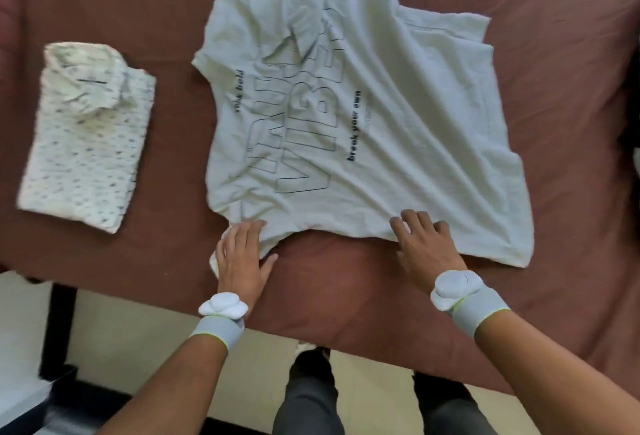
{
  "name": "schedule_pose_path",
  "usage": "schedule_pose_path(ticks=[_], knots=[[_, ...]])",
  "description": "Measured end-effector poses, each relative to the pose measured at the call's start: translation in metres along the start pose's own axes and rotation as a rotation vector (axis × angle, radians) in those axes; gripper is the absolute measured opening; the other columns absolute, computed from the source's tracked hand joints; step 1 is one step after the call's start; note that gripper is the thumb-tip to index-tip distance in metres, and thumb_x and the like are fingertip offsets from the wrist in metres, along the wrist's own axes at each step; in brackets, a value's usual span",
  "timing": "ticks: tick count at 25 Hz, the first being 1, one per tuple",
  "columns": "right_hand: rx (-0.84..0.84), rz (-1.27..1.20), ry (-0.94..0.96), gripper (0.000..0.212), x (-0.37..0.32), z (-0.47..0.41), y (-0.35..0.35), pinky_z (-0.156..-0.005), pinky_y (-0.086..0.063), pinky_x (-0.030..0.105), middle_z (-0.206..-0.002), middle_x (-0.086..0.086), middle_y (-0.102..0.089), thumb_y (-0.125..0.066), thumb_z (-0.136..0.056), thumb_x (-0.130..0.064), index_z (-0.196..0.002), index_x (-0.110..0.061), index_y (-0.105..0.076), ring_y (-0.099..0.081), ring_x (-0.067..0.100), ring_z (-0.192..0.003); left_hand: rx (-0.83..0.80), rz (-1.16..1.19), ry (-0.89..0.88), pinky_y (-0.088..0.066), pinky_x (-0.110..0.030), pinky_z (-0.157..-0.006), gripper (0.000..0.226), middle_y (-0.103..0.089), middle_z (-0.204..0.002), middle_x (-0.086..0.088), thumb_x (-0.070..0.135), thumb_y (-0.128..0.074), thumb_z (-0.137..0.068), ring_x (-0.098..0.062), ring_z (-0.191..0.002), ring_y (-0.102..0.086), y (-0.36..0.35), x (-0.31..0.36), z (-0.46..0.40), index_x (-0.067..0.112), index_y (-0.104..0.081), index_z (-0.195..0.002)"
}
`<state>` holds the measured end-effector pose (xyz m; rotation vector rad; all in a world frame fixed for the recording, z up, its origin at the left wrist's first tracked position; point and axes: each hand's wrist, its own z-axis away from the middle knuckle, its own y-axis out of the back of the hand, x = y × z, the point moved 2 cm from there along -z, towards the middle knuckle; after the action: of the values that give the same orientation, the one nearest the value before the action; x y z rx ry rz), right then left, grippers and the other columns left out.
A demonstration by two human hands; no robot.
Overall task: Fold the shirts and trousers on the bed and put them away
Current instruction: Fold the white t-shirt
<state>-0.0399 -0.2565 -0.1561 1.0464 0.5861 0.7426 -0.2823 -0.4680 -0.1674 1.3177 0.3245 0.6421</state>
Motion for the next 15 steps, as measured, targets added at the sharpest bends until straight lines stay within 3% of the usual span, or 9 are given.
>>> schedule_pose_path(ticks=[2,4,6,8,10,13,15], knots=[[-0.010,0.038,0.011,0.048,-0.023,-0.017,-0.006,-0.059,-0.041,0.041,-0.088,0.010,-0.056,-0.080,-0.051,0.000,-0.092,-0.009,-0.059,-0.055,0.031,-0.074,0.018,0.035,0.021,-0.033,-0.041,-0.099,0.054,-0.064,-0.116,-0.004,0.021,-0.076,-0.077,-0.030,-0.111,-0.058,-0.001,-0.034,-0.005,0.019,-0.056,-0.127],[-0.012,0.069,0.062,0.041,-0.030,-0.028,-0.006,-0.062,-0.040,0.041,-0.083,0.009,-0.056,-0.078,-0.056,0.002,-0.090,-0.010,-0.059,-0.054,0.031,-0.072,0.003,0.116,-0.098,-0.035,-0.036,-0.093,0.051,-0.070,-0.094,-0.006,0.002,-0.079,-0.070,-0.033,-0.087,-0.065,-0.006,-0.054,-0.012,0.017,-0.064,-0.116],[-0.166,0.106,0.147,0.029,-0.029,-0.027,-0.008,-0.076,-0.037,0.039,-0.098,0.006,-0.058,-0.061,-0.080,-0.005,-0.107,-0.014,-0.056,-0.056,0.029,-0.090,-0.096,0.181,-0.305,-0.038,-0.028,-0.083,0.047,-0.070,-0.081,-0.004,-0.004,-0.079,-0.062,-0.030,-0.072,-0.064,-0.010,-0.066,-0.011,0.016,-0.071,-0.104],[-0.355,0.142,0.190,0.032,-0.036,-0.020,-0.004,-0.083,-0.033,0.032,-0.115,0.000,-0.055,-0.040,-0.093,-0.008,-0.121,-0.020,-0.046,-0.052,0.023,-0.107,-0.201,0.153,-0.493,-0.041,-0.025,-0.079,0.034,-0.068,-0.074,0.003,0.005,-0.075,-0.064,-0.022,-0.065,-0.061,-0.004,-0.078,0.000,0.019,-0.072,-0.095],[-0.421,0.191,0.176,0.033,-0.040,-0.010,0.001,-0.081,-0.031,0.030,-0.115,-0.003,-0.055,-0.036,-0.092,-0.006,-0.121,-0.021,-0.044,-0.052,0.020,-0.108,-0.297,0.173,-0.585,-0.046,-0.028,-0.080,0.014,-0.064,-0.070,0.009,0.023,-0.060,-0.080,-0.016,-0.063,-0.059,0.004,-0.080,0.009,0.023,-0.068,-0.092],[-0.498,0.169,0.106,0.024,-0.039,-0.006,0.006,-0.083,-0.032,0.030,-0.113,-0.005,-0.056,-0.037,-0.095,-0.012,-0.115,-0.022,-0.046,-0.053,0.018,-0.107,-0.471,0.214,-0.649,-0.048,-0.026,-0.080,0.028,-0.063,-0.076,0.011,0.046,-0.053,-0.091,-0.012,-0.076,-0.058,0.011,-0.084,0.015,0.027,-0.067,-0.106],[-0.402,0.036,0.029,0.020,-0.036,-0.008,0.007,-0.086,-0.035,0.030,-0.111,-0.006,-0.056,-0.043,-0.097,-0.031,-0.114,-0.022,-0.049,-0.053,0.018,-0.109,-0.329,0.396,-0.516,-0.044,-0.025,-0.086,0.037,-0.066,-0.094,0.011,0.051,-0.056,-0.088,-0.010,-0.093,-0.056,0.017,-0.088,0.005,0.026,-0.068,-0.111]])
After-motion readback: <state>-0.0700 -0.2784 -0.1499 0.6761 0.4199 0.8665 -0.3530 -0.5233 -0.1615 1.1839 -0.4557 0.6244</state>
